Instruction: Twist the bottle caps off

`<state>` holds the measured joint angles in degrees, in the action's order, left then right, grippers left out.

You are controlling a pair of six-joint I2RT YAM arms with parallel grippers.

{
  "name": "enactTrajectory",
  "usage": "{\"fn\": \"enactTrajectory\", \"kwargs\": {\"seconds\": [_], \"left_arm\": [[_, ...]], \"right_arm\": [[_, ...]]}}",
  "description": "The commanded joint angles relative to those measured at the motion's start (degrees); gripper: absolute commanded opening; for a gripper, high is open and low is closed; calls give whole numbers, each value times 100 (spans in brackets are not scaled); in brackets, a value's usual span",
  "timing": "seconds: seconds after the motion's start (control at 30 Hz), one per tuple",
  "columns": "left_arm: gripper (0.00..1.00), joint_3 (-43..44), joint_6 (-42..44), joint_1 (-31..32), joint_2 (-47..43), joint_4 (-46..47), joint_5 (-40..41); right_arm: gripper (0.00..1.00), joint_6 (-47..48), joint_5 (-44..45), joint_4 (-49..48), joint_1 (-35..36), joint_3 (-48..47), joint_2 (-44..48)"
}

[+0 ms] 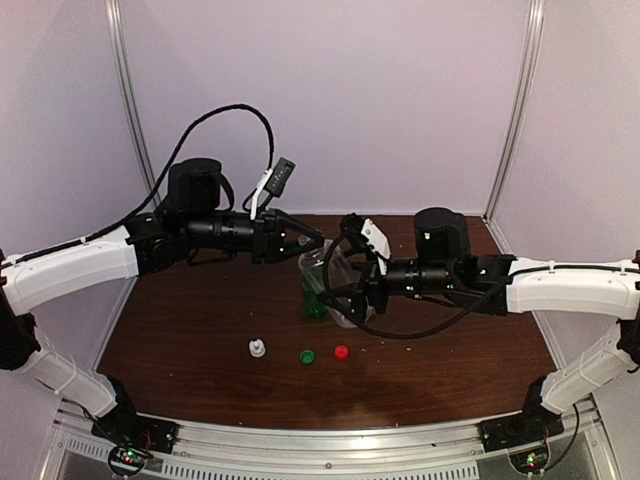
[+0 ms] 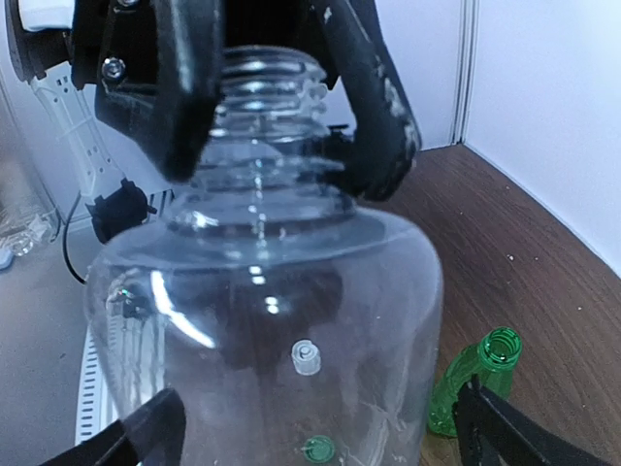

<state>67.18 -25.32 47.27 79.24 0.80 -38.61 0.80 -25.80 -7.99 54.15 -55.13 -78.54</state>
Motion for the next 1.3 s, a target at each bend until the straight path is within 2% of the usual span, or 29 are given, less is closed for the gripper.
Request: {"fn": "enactTrajectory", "kwargs": {"seconds": [0.0,0.33,0.53,0.73,1.17,1.27], "left_arm": [[0,67,182,20,-41,-546,584],[0,15,627,-41,-144,-2060,2588],[0,6,668,-144,79,-2254,3245],[0,-27,597,-382,475,-1948,3438],[0,-66,519,-464,1141,-1516,3772],[9,-127,531,-464,1131,-1489,3774]], "right_arm": [[100,-205,378,-41,-51,-61,14],[100,-334,741,61,-98,114,96],[100,-408,1025,108,-105,121,64],[100,-518,1538,227,-106,135,105],[100,-546,1867,386,-115,235,154],[100,-529,1900,362,-115,242,138]]}}
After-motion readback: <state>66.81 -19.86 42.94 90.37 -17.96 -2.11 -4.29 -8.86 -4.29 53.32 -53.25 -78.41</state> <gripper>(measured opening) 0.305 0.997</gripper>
